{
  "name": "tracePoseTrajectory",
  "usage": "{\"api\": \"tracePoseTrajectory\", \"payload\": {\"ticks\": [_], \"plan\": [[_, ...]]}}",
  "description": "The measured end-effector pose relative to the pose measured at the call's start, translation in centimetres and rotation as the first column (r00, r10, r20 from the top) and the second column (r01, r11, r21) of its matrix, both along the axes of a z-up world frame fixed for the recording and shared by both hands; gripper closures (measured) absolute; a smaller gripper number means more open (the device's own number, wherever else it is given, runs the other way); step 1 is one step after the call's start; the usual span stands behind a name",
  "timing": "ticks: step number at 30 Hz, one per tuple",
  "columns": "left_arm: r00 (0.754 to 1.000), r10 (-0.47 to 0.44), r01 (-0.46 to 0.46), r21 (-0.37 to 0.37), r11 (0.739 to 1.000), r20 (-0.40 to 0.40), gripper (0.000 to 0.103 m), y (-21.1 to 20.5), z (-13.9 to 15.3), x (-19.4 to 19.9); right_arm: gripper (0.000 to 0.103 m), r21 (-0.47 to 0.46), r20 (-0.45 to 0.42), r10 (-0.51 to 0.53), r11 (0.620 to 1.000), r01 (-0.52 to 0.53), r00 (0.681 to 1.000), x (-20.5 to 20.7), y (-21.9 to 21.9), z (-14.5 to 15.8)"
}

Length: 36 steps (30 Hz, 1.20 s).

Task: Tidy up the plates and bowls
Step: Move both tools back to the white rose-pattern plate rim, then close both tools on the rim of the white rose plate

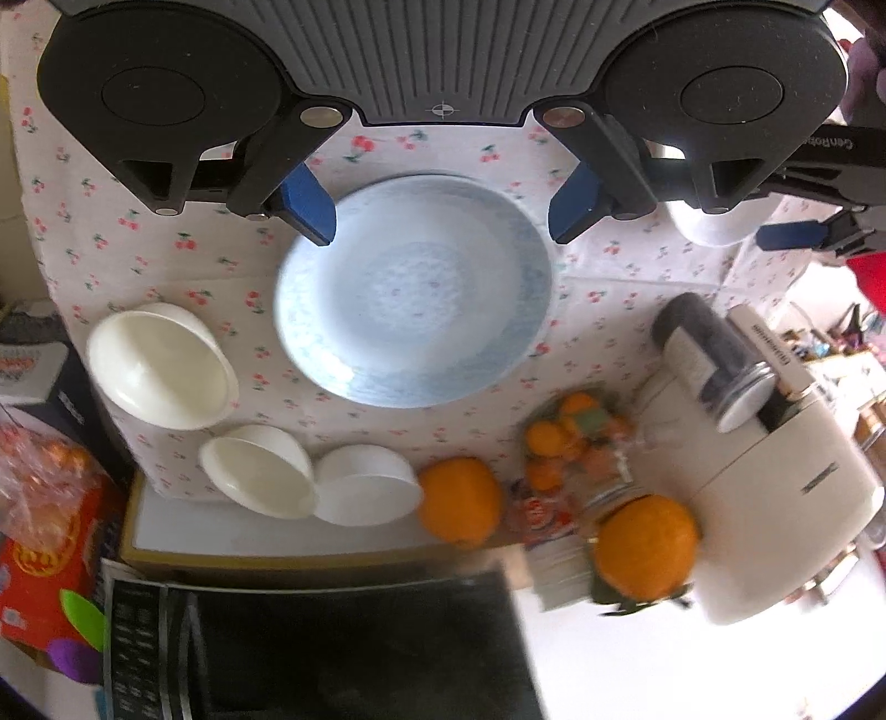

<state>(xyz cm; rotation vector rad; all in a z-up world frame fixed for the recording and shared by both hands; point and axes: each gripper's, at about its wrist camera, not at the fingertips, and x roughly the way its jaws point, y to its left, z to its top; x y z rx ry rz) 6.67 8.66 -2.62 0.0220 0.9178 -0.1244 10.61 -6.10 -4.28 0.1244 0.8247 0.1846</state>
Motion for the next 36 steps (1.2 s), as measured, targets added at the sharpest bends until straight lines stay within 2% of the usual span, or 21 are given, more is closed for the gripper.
{"api": "tracePoseTrajectory", "payload": {"ticks": [3, 13, 23, 32, 36], "plan": [[1.0, 0.007, -0.007, 0.011, 1.0, 0.0, 0.007, 1.1, 0.0, -0.4, 0.017, 0.016, 0.004, 0.031, 0.999, -0.031, 1.0, -0.5, 1.4, -0.4], [1.0, -0.019, 0.02, 0.063, 0.998, -0.015, 0.006, 4.7, -0.5, -2.1, 0.017, 0.096, -0.066, 0.098, 0.991, -0.092, 0.993, -1.1, 5.7, -1.9], [0.998, 0.011, -0.01, 0.016, 1.0, -0.062, 0.008, 9.5, -1.2, -3.6, 0.017, 0.084, -0.112, 0.176, 0.982, -0.167, 0.978, -1.3, 9.7, -3.1], [0.986, 0.037, -0.049, -0.07, 0.996, -0.161, 0.03, 11.8, -2.3, -3.6, 0.017, 0.081, -0.142, 0.218, 0.975, -0.208, 0.965, -1.5, 12.1, -4.0], [0.977, 0.029, -0.053, -0.11, 0.993, -0.213, 0.046, 12.1, -2.8, -3.7, 0.017, 0.089, -0.159, 0.242, 0.969, -0.231, 0.957, -1.6, 12.8, -4.4]]}}
